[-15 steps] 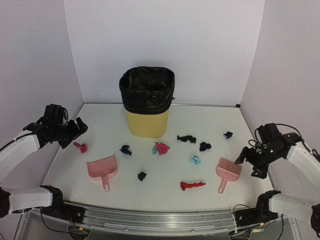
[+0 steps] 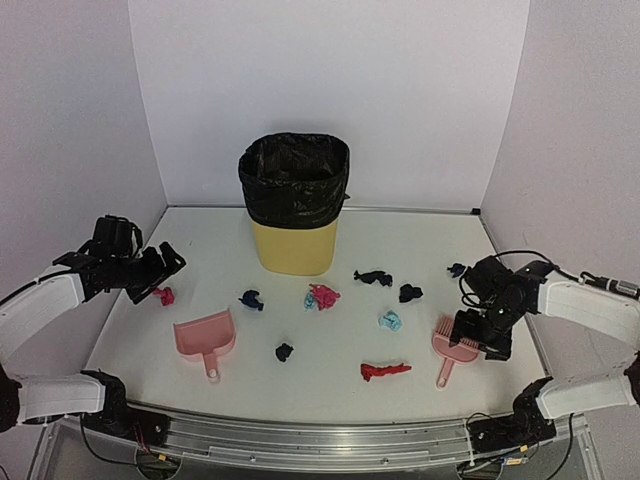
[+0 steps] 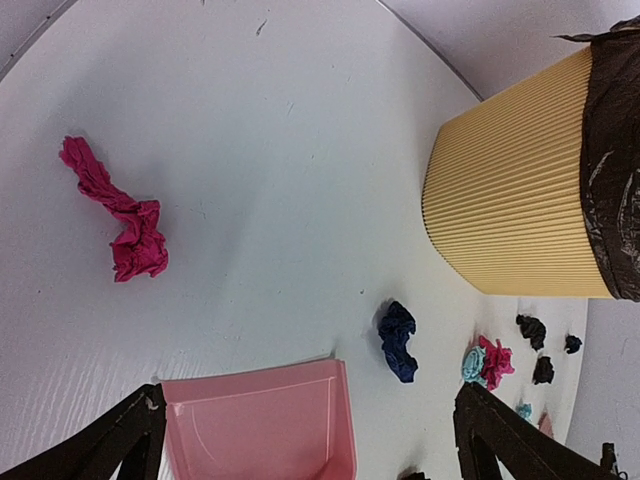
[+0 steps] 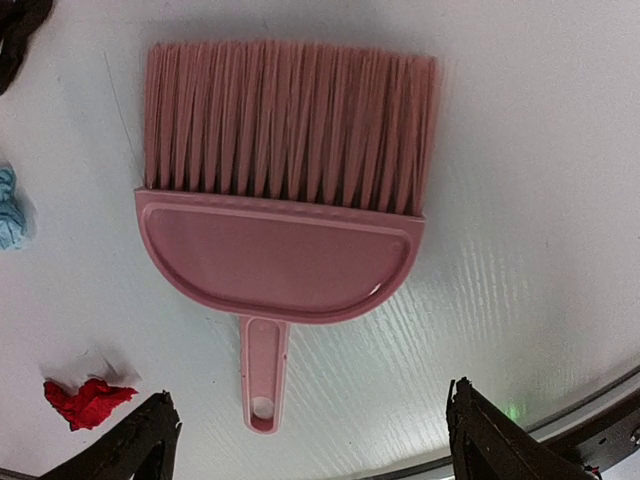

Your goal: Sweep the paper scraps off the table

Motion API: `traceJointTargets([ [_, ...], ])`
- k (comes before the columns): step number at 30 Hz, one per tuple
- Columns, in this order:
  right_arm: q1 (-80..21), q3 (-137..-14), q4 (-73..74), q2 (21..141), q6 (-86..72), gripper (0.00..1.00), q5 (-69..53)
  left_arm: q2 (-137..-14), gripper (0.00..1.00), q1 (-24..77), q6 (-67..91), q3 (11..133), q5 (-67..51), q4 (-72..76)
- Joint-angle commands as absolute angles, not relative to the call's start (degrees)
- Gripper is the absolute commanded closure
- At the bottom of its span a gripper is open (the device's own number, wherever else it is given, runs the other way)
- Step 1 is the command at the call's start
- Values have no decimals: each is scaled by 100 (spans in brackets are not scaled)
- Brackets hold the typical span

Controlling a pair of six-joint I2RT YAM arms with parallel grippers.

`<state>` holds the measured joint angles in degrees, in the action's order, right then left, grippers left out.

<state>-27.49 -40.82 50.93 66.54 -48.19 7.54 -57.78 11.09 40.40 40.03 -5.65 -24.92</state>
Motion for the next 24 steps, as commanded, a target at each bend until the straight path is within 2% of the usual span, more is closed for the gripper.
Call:
traceJointTargets([
  [1,-3278,-4193,4521,7315,-5353,17,1086,-5656,0,1111,3981,3896,-739,-2268],
  [6,-3635,-4245,4077,7998,-5834,30,1178,-5565,0,1110,3919,3893,-932,-2211],
  [11,-3737,-3845,3491,8113,-6239,40,1212,-5503,0,1124,3833,3848,-1093,-2158],
  [19,-3737,-3450,3219,8068,-6523,49,1265,-5495,0,1149,3704,3805,-1440,-1970],
  [24,-3738,-3489,3226,8269,-6604,58,1235,-5492,0,1172,3693,3823,-1522,-1941],
])
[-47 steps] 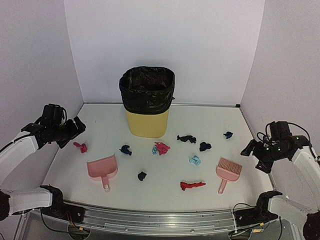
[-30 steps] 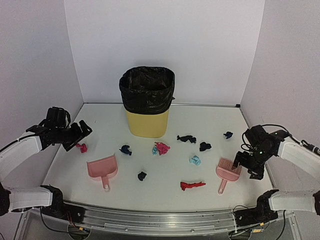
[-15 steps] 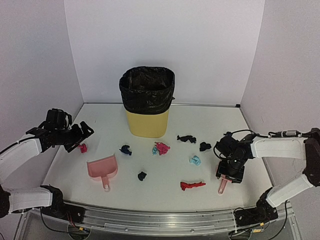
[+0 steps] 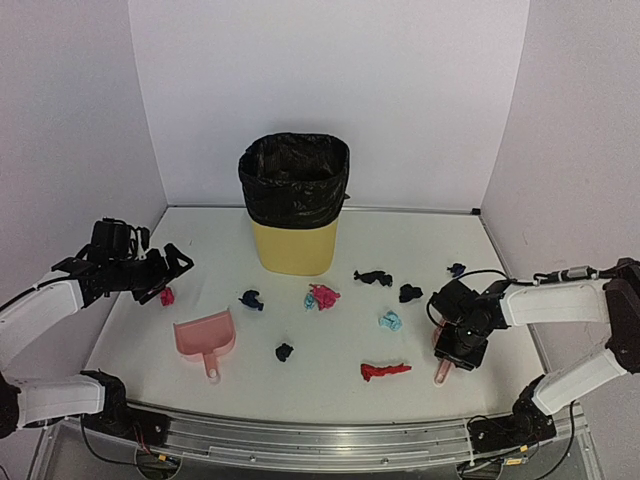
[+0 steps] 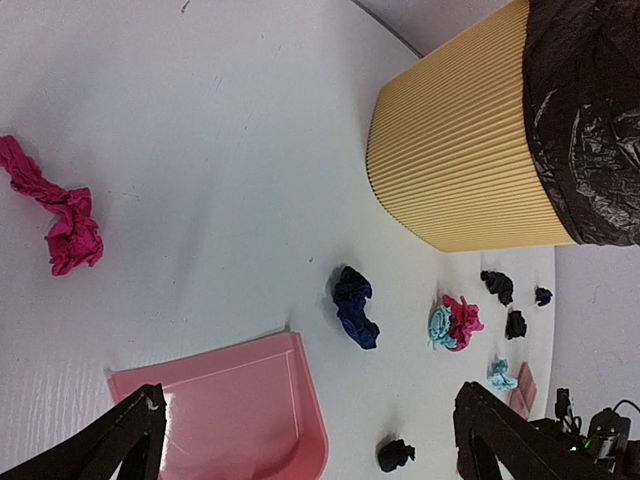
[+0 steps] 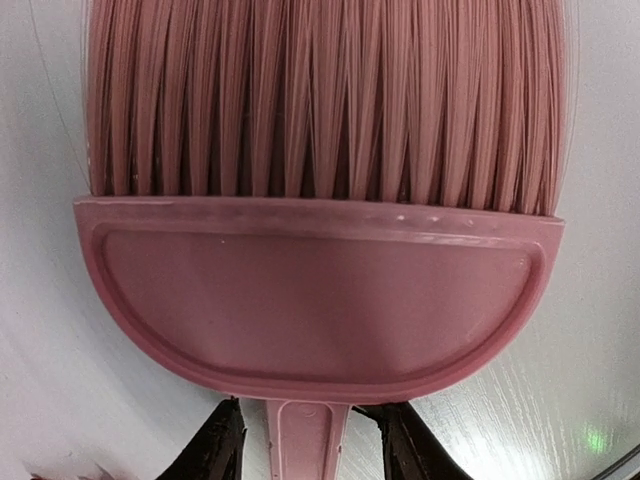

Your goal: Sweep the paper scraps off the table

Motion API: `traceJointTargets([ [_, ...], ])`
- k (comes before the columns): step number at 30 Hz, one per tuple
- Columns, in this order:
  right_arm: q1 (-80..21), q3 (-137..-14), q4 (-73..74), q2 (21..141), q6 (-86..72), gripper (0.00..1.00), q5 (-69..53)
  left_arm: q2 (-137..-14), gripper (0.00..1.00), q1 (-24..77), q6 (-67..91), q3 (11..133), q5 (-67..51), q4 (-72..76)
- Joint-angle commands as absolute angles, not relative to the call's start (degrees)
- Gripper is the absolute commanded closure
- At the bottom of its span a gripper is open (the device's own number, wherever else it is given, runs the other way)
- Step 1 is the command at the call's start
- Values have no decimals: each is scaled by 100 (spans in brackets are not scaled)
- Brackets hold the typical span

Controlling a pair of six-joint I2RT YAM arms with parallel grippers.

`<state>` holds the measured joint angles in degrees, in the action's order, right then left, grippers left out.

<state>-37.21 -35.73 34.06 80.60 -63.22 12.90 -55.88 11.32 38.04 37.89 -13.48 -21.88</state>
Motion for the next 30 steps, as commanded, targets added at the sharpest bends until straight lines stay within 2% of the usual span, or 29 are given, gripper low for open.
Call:
traceJointTargets([
  [1,-3740,-3499,3226,8316,-6632,60,1234,-5480,0,1176,3698,3821,-1533,-1937],
  [4,-3740,-3486,3222,8456,-6785,68,1253,-5419,0,1187,3710,3812,-1571,-1933],
  [12,-3757,-3562,3202,8290,-6845,100,1410,-5197,0,1220,3750,3701,-1768,-1849],
  [21,-3792,-3820,3189,7179,-6678,100,1496,-5100,2,1589,3858,3532,-2390,-1045],
  [30,-4036,-4270,3069,6781,-7810,100,1335,-5605,1,3604,4040,3764,-1624,109],
])
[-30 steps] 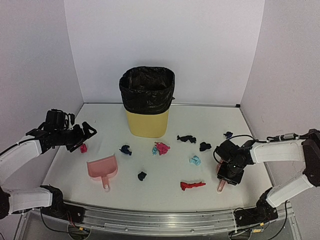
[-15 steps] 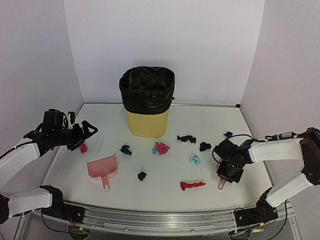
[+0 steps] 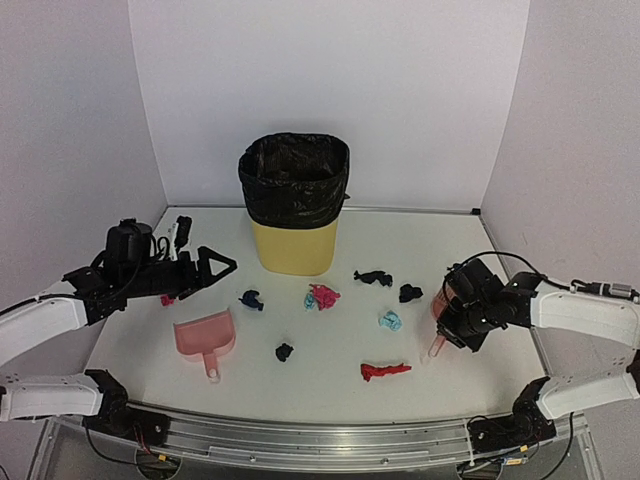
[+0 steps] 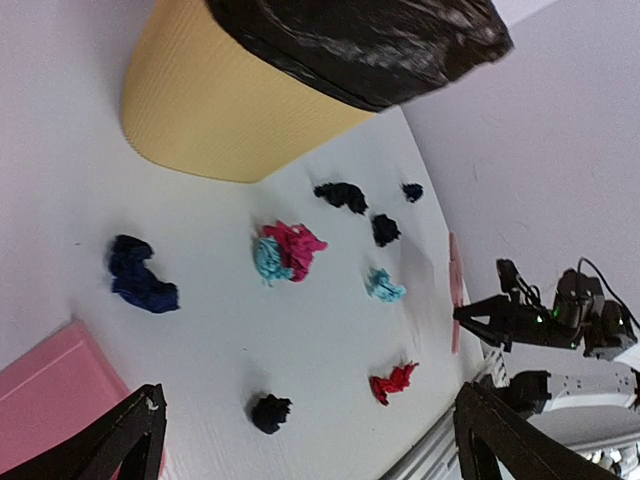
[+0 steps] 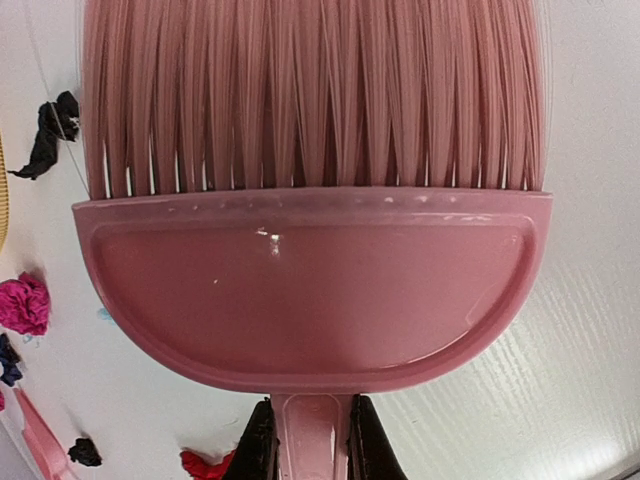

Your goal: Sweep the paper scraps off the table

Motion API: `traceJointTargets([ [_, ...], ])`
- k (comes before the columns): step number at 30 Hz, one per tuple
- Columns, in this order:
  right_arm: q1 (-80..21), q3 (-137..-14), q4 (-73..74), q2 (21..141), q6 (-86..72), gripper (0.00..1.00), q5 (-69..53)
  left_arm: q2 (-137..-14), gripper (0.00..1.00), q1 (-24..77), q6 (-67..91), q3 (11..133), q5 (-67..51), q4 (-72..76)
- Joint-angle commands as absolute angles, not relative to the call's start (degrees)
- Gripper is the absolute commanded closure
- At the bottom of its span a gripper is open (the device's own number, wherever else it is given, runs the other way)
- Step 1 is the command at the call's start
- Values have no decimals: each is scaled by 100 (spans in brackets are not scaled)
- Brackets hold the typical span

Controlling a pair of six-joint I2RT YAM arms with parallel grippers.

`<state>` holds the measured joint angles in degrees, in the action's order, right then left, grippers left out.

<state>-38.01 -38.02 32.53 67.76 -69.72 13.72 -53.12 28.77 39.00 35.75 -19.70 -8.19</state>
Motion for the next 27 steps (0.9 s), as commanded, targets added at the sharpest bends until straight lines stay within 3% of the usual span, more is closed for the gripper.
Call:
traceJointTargets([
  [1,-4117,-4372,2922,6879,-7896,100,1360,-5748,2,3976,4025,3852,-1329,215],
  [6,-4564,-5138,2362,7567,-8397,100,1291,-6511,2,5330,3825,4141,-505,960],
  [13,-4960,-5777,1589,8169,-8844,100,1518,-7406,3,6458,3455,4376,137,2188],
  [27,-5319,-6189,763,8432,-9121,100,1224,-8872,14,6801,3447,4811,1438,3260],
])
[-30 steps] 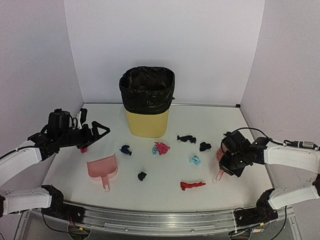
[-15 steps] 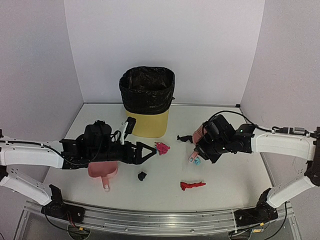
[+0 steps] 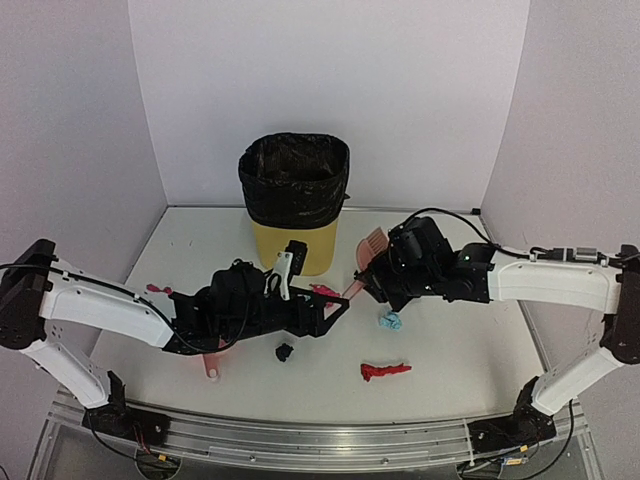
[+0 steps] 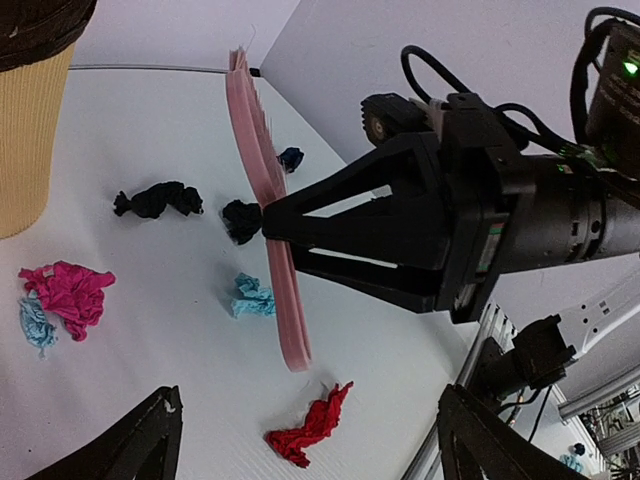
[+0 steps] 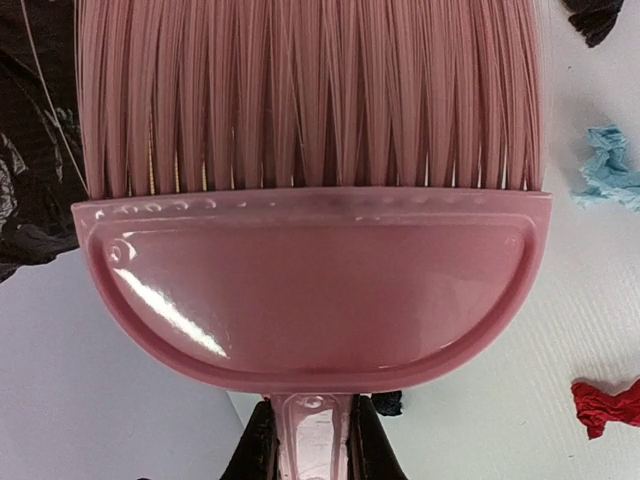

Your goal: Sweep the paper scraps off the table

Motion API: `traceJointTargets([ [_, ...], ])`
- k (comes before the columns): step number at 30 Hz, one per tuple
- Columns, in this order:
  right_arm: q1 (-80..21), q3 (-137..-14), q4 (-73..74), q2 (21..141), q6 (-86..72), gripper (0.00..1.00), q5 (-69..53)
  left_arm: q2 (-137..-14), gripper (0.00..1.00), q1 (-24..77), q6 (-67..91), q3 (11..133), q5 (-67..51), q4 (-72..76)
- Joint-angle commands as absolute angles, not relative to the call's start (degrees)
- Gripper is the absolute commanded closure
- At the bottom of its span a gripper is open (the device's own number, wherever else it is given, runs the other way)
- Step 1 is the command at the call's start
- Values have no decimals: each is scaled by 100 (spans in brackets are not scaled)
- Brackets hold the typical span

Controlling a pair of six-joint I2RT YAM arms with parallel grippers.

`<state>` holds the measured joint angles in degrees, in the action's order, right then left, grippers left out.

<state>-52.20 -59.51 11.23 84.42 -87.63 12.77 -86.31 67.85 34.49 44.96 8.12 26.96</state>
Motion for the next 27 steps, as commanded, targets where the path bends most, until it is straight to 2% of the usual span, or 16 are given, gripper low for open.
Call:
traceJointTargets([
  [1,-5343,-6192,757,8414,-9118,100,1218,-8946,16,6798,3450,4853,1495,3270],
  [9,-5449,-6159,737,8338,-9140,100,1239,-9429,34,6801,3548,5187,1440,3410],
  [23,-5605,-6281,517,8468,-9089,100,1409,-9636,42,6803,3688,5290,1364,3394],
  [24,-5622,-6291,513,8477,-9077,100,1410,-9629,44,6800,3691,5273,1377,3424],
  [27,-5646,-6273,502,8490,-9063,100,1408,-9593,60,6803,3685,5285,1395,3412],
])
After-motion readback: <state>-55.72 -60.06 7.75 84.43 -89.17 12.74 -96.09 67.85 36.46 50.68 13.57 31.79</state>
